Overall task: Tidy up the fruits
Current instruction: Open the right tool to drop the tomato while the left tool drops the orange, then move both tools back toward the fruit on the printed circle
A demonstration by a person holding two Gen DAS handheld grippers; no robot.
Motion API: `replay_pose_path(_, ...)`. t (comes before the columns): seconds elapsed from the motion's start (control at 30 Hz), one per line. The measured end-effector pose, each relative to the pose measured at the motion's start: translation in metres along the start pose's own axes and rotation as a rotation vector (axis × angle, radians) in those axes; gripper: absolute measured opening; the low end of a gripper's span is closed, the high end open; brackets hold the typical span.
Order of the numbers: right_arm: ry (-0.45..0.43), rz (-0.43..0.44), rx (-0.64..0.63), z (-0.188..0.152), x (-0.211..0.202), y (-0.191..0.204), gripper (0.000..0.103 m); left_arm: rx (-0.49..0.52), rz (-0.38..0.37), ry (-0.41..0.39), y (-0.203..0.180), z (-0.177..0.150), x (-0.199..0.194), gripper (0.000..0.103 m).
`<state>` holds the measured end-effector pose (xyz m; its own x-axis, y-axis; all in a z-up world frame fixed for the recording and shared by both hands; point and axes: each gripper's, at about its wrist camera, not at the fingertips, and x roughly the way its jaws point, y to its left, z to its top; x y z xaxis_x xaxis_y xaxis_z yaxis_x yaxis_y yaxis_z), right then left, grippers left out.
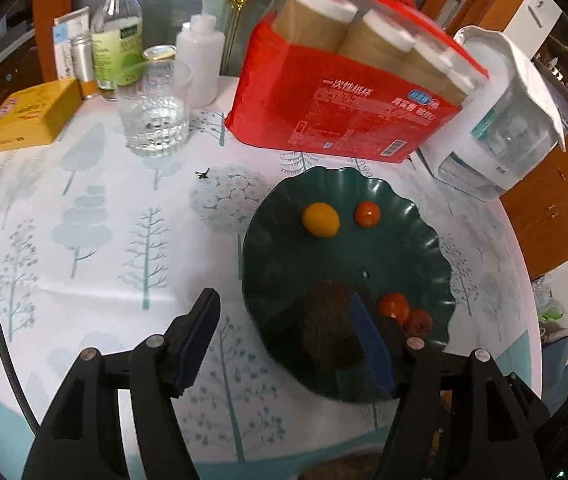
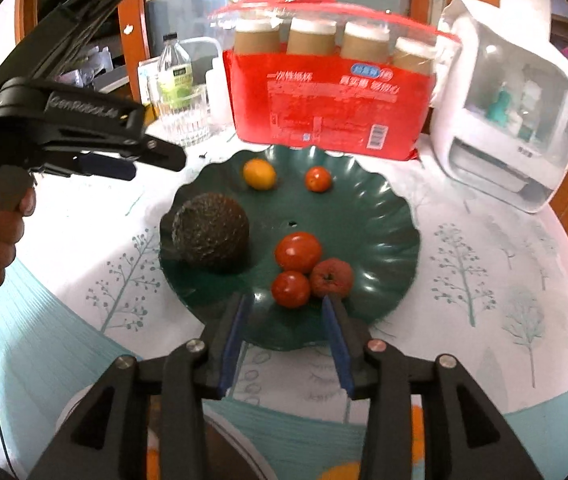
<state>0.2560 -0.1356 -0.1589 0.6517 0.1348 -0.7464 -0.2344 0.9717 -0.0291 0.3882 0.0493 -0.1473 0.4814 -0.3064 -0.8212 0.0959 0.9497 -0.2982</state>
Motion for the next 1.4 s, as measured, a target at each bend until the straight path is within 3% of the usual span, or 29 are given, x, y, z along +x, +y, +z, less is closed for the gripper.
replay_pose_path(0.4, -0.037, -0.002, 0.078, -0.030, -0.074, -0.021, 0.051, 0.030, -0.001, -0.039, -0.033, -0.056, -0.075, 0.067)
replay_pose_path(0.77, -0.035, 0.012, 0.099, -0.069, -0.122, -0.040, 0.056, -0.006, -0.002, -0.062, -0.051, -0.114, -0.114, 0.067)
replay_pose_path(1.03, 0.000, 0.050, 0.086, -0.088, -0.127, -0.051, 0.056, -0.051, 0.024, -0.042, -0.060, -0.151, -0.114, 0.067)
replay_pose_path(1.4, 0.098, 0.146, 0.133, -0.098, -0.101, -0.069, 0.056, -0.082, 0.052, 0.006, -0.070, -0.183, -0.087, 0.067)
